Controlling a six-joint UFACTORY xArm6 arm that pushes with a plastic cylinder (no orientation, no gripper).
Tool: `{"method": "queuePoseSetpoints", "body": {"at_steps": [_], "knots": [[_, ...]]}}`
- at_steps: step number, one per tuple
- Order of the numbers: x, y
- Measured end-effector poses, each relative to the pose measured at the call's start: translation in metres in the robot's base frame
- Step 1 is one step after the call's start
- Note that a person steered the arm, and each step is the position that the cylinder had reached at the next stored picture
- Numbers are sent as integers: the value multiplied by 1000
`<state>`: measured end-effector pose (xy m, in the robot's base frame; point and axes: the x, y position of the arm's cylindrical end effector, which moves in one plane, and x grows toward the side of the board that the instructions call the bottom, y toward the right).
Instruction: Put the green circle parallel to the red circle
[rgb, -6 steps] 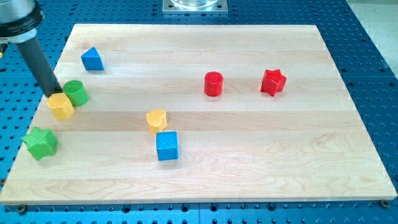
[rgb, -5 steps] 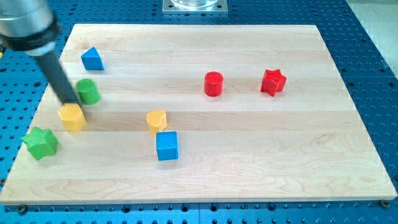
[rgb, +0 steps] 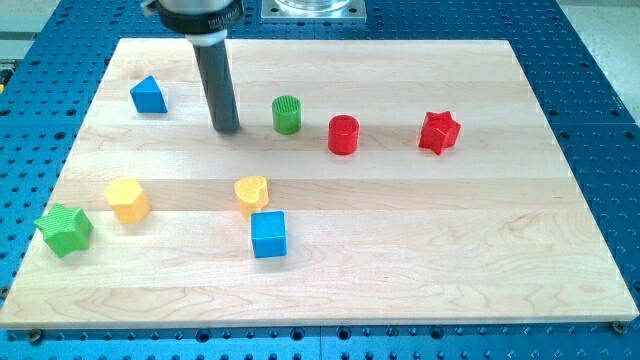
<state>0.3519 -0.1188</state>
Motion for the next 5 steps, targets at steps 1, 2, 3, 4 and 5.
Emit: {"method": "queuePoseSetpoints", "body": {"at_steps": [1,2,3,4,5], "knots": [[-39,51],[-13,93],[18,89],[18,80],[13,-44]]}}
